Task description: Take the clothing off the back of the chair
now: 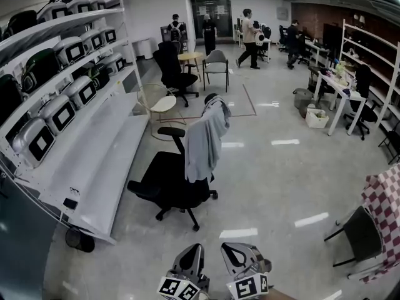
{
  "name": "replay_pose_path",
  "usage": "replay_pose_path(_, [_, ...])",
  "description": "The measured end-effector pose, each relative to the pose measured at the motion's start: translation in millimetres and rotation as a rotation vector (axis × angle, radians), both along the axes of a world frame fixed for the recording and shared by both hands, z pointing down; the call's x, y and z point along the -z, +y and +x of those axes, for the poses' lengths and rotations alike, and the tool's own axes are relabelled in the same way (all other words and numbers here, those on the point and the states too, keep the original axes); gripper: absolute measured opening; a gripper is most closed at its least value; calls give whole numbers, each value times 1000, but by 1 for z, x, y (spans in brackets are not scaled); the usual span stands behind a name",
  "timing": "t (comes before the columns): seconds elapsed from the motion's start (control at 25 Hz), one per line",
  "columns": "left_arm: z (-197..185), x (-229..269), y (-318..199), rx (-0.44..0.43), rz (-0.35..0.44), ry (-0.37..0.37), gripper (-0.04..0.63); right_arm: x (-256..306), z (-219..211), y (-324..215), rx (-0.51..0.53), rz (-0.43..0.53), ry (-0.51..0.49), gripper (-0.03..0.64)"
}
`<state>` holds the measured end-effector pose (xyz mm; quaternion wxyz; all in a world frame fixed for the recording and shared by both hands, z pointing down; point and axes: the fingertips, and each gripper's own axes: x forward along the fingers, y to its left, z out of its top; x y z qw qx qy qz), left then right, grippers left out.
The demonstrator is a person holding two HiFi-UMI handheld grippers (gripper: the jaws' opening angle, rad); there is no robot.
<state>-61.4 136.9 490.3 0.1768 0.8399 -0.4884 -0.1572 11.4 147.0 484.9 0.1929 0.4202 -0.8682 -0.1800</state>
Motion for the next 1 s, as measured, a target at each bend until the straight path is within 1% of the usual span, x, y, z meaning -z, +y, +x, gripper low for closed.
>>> replay_pose_path(0.28, [11,-3,-7,8,-14,-5,9,-2,17,-3,-17,-9,-1,18])
replay_pose_path(0.48, [22,2,-13,35,-2,-14,11,0,34,-8,-7,-3,-7,18])
replay_pose_path(0.72, [33,5,-24,95,11,-16,11,-1,54,-16,35,3,-11,18])
replay_pose_path(0.88, [40,5,-31,139,21,-36,11,-7,70,-21,55,-4,-14,18])
replay_pose_path(1.0, [38,9,-38,164,32,-47,11,-8,73,-27,66,-6,-20,18])
